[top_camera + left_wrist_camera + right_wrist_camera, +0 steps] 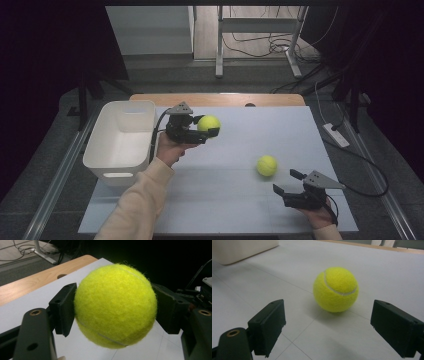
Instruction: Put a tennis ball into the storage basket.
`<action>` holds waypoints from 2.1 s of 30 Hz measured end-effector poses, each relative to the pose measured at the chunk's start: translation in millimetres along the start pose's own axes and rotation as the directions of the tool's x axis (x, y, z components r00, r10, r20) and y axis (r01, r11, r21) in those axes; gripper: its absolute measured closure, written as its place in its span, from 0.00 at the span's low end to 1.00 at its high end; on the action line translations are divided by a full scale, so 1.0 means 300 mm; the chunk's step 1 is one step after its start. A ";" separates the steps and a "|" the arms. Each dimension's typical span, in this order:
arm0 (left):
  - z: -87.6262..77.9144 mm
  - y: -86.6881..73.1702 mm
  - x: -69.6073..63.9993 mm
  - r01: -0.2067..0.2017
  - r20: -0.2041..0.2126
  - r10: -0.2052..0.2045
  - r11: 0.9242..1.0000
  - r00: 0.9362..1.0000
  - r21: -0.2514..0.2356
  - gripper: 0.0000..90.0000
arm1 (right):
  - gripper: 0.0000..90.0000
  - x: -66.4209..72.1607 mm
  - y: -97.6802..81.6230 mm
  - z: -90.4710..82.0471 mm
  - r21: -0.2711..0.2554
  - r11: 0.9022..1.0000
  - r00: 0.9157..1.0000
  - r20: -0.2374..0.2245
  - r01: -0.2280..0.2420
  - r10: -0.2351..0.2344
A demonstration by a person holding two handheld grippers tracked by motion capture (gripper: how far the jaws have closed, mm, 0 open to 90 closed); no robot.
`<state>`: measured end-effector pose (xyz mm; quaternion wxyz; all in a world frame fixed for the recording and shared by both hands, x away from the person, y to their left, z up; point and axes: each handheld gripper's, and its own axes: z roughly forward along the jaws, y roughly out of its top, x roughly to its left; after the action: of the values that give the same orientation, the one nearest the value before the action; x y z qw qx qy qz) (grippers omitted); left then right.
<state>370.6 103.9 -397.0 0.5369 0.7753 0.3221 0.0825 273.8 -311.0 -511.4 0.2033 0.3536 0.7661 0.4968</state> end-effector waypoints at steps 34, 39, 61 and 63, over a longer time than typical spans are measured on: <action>-0.102 0.026 0.017 0.001 -0.052 -0.005 0.997 0.999 -0.078 0.30 | 0.14 0.000 0.000 -0.001 0.002 1.000 1.000 0.007 0.003 -0.003; -0.112 0.030 0.018 0.000 -0.057 -0.005 0.996 0.998 -0.084 0.30 | 0.14 0.000 0.000 -0.001 0.000 1.000 1.000 0.006 0.002 -0.002; -0.171 0.045 0.029 0.003 -0.072 -0.012 0.992 0.997 -0.123 0.30 | 0.14 -0.001 0.001 -0.001 0.000 1.000 1.000 0.009 0.004 -0.004; -0.177 0.046 0.031 0.003 -0.075 -0.012 0.992 0.997 -0.125 0.30 | 0.14 -0.001 0.000 -0.001 0.000 1.000 1.000 0.008 0.002 -0.002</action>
<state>358.2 147.7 -365.1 0.5720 0.7355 0.3392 0.1295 274.0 -311.4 -511.2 0.2070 0.3547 0.7657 0.4950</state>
